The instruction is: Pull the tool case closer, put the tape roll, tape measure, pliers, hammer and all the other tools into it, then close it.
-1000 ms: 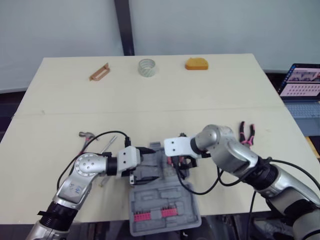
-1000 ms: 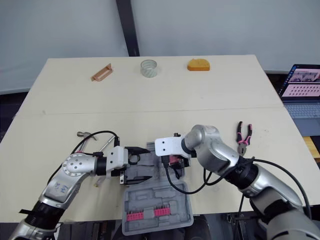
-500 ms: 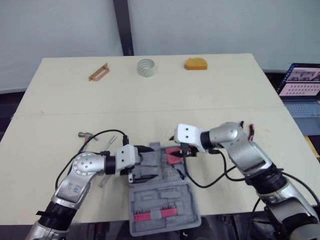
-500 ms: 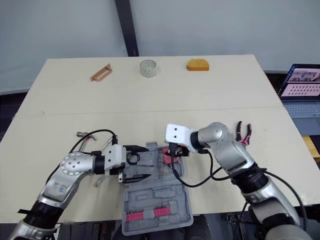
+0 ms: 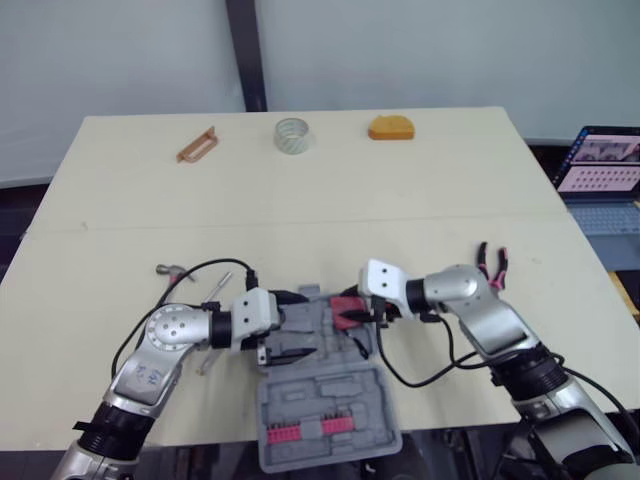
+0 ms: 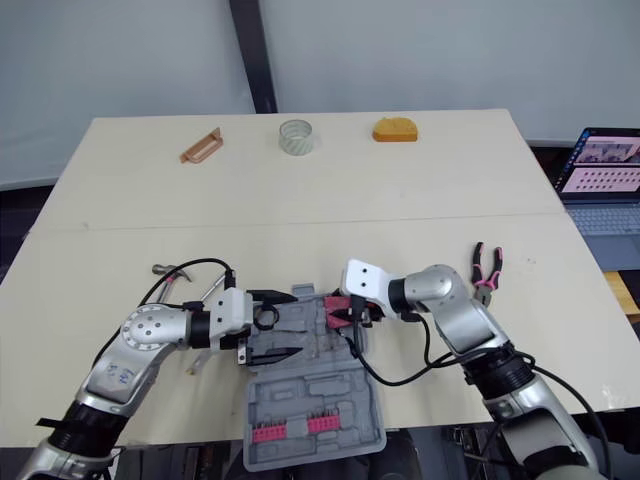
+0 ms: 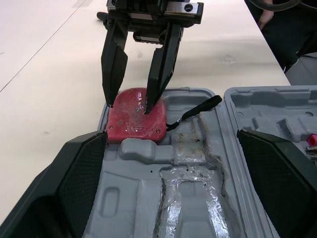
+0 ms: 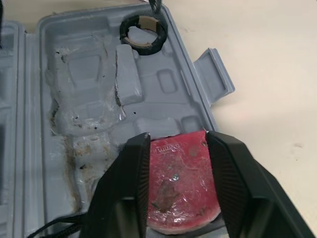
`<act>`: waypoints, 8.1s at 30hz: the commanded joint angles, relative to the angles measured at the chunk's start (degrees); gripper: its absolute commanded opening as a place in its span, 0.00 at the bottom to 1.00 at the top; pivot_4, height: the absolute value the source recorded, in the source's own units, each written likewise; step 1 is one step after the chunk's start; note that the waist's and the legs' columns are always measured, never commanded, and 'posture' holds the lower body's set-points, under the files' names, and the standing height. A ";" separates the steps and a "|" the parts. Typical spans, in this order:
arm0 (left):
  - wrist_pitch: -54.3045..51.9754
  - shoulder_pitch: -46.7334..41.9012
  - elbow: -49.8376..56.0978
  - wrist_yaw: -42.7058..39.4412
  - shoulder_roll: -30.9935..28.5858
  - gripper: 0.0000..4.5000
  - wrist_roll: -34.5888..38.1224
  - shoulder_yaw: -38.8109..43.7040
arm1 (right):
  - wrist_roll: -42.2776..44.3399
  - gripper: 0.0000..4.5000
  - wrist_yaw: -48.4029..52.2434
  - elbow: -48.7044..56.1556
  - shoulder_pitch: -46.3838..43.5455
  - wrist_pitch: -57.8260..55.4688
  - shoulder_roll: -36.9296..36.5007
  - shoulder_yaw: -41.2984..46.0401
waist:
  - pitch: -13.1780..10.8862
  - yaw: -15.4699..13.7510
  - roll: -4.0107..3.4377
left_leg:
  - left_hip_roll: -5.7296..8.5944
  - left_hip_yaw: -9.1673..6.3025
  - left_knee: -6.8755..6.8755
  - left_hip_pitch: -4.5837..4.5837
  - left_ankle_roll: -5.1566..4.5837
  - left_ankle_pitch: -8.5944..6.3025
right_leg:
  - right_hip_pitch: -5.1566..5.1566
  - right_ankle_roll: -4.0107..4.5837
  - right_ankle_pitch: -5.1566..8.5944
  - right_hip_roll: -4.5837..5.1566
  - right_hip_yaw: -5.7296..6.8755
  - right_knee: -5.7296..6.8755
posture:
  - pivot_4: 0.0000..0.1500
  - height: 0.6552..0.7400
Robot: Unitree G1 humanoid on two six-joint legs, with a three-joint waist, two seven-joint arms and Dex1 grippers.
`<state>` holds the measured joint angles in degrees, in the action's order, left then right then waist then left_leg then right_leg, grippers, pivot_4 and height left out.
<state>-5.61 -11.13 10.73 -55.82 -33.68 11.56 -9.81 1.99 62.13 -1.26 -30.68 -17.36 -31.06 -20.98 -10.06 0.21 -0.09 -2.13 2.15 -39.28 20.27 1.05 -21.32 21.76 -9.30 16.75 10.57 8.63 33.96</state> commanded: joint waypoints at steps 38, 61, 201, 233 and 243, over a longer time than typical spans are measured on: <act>-0.21 -0.24 1.78 0.12 -0.80 1.00 0.99 1.57 | -4.24 0.46 -1.14 -21.24 4.68 14.07 2.42 -1.18 | 0.26 0.00 0.00 | 0.00 -0.01 0.00 -0.20 0.00 0.00 | -0.23 0.00 0.00 0.00 0.00 0.00 | 1.00 1.00; -0.53 -0.48 1.77 0.50 -0.58 1.00 1.00 1.58 | -5.80 0.46 0.43 -26.16 4.55 12.07 2.75 -3.14 | 1.04 -0.14 -0.26 | -0.01 -0.04 0.27 -1.08 0.03 -0.03 | -1.09 0.01 0.01 0.00 0.00 -0.19 | 1.00 1.00; -2.09 -16.23 -5.48 2.66 12.45 1.00 2.67 -2.02 | 9.77 0.21 -59.39 1.17 18.88 -21.38 13.26 42.49 | 0.33 -0.14 -0.64 | -0.05 0.17 0.12 -0.11 0.00 -0.01 | -0.05 0.01 0.00 -0.02 -0.06 -0.07 | 1.00 1.00; 5.46 14.91 1.20 -10.41 -13.79 1.00 8.74 19.06 | 15.70 0.21 0.27 27.11 7.54 -16.16 -15.97 4.47 | 0.03 -0.25 -0.51 | -0.06 0.14 0.11 -0.06 0.00 -0.02 | 0.02 0.01 0.00 -0.03 -0.09 -0.10 | 1.00 1.00; 10.35 23.69 3.23 -10.56 -13.26 1.00 8.28 21.79 | 5.20 0.21 -0.99 25.92 -1.29 -19.47 -11.56 -9.16 | -0.01 -0.30 -0.42 | -0.06 0.14 0.10 -0.03 0.01 -0.03 | 0.08 0.01 0.01 -0.03 -0.09 -0.07 | 1.00 1.00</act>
<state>3.18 12.03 12.93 -66.35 -47.25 18.95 10.71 8.11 61.22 23.83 -31.25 -36.66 -42.54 -29.89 -10.07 -0.09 -0.51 -2.19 2.29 -39.19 20.27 1.06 -21.35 21.84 -9.29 16.76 10.55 8.55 33.87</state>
